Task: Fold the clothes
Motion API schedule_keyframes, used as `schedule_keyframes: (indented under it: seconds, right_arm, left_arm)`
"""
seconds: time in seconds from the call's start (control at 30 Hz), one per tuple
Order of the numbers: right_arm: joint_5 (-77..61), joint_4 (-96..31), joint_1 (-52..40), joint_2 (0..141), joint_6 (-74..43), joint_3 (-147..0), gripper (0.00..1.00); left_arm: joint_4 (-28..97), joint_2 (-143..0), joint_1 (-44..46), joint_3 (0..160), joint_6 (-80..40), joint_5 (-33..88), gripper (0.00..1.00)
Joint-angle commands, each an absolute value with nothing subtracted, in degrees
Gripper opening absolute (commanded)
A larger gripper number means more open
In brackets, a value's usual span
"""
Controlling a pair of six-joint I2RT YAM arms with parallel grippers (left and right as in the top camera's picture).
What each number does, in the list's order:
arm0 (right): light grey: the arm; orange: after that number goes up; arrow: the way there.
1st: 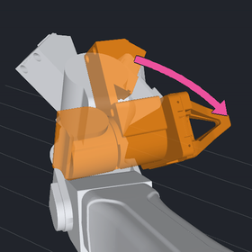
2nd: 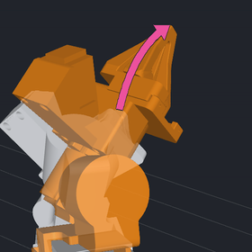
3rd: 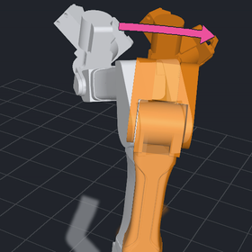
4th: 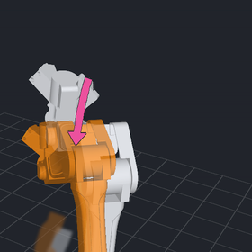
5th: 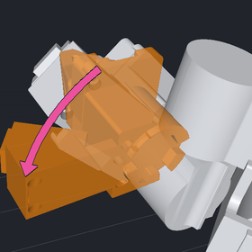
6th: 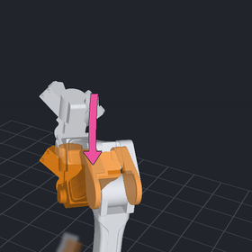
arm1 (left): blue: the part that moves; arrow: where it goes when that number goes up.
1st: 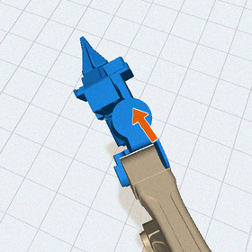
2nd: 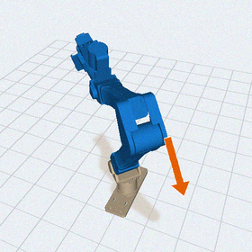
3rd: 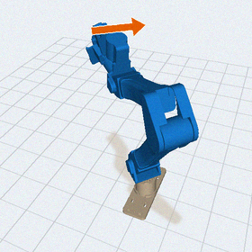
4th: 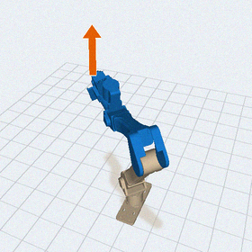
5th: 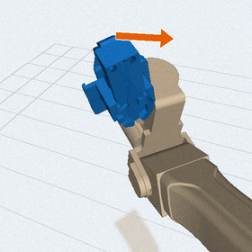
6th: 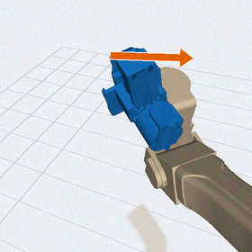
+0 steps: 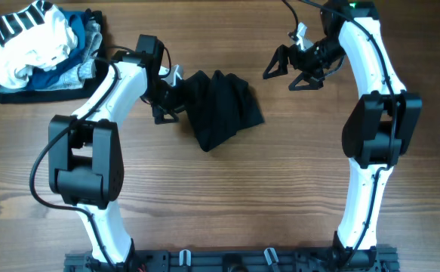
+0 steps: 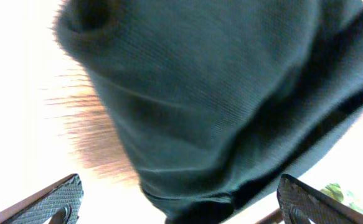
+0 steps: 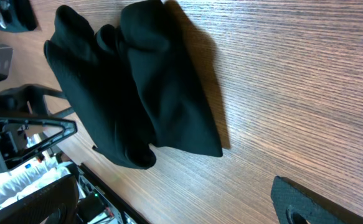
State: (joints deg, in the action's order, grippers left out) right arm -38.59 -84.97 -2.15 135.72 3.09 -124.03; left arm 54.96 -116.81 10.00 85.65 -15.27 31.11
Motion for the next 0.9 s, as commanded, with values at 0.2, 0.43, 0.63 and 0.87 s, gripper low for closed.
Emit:
schedule_keyframes:
  seconds: [0.2,0.43,0.63,0.87]
  right_arm:
    - [-48.8,-81.0,-2.2,144.8,3.6,-125.0,1.0]
    - [-53.7,-81.5,-3.8,150.5,11.8,-124.8,1.0]
    - [-54.0,-81.5,-7.2,150.5,14.0,-124.8,1.0]
    - [-58.4,-82.6,-10.7,150.5,16.7,-124.8,1.0]
  left_arm:
    - [46.6,-111.0,6.9,86.0,-19.6,17.6,1.0]
    - [31.7,-94.2,9.7,86.0,-14.1,24.2,1.0]
    - [31.7,-89.9,10.3,86.0,-14.1,24.2,1.0]
    - [31.7,-89.9,11.5,86.0,-13.9,24.2,1.0]
